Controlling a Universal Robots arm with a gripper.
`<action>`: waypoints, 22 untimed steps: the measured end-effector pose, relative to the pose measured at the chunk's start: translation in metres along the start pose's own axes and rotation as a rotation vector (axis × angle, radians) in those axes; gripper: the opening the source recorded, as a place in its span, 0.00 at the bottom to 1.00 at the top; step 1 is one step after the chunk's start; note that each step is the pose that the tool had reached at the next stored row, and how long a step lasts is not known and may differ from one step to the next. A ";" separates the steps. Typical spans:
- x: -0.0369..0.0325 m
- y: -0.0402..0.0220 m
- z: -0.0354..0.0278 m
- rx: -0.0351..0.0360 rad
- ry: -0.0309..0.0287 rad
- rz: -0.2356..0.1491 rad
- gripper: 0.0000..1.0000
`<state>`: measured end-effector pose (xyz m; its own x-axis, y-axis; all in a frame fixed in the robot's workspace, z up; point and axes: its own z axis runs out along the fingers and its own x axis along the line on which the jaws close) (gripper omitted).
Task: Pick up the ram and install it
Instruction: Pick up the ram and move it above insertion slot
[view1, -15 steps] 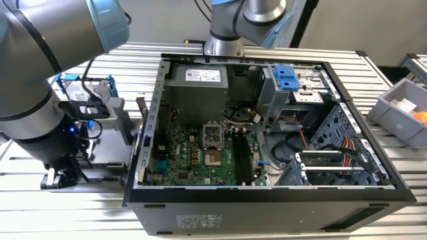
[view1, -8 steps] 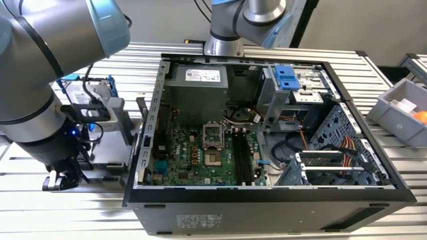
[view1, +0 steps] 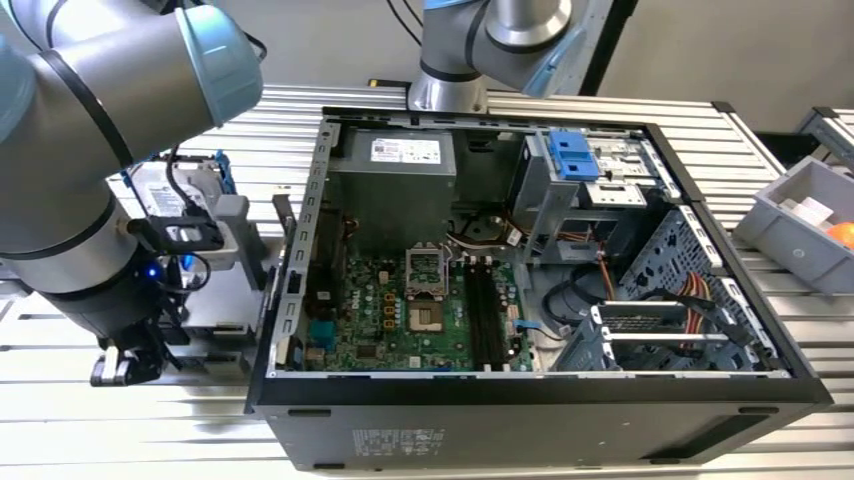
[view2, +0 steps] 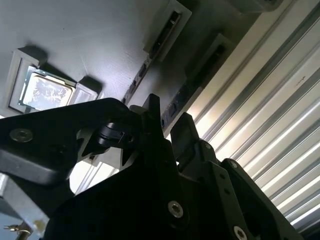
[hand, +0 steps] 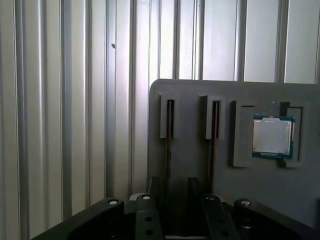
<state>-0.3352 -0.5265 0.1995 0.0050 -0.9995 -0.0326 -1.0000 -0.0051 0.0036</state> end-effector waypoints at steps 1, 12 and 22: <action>0.0001 0.0000 0.0009 -0.0001 0.0001 0.000 1.00; 0.0003 0.0008 0.0088 0.0003 -0.0001 0.007 1.00; 0.0004 0.0008 0.0095 0.0002 0.0000 0.007 1.00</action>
<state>-0.3360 -0.5266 0.1900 -0.0019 -0.9995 -0.0325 -1.0000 0.0018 0.0037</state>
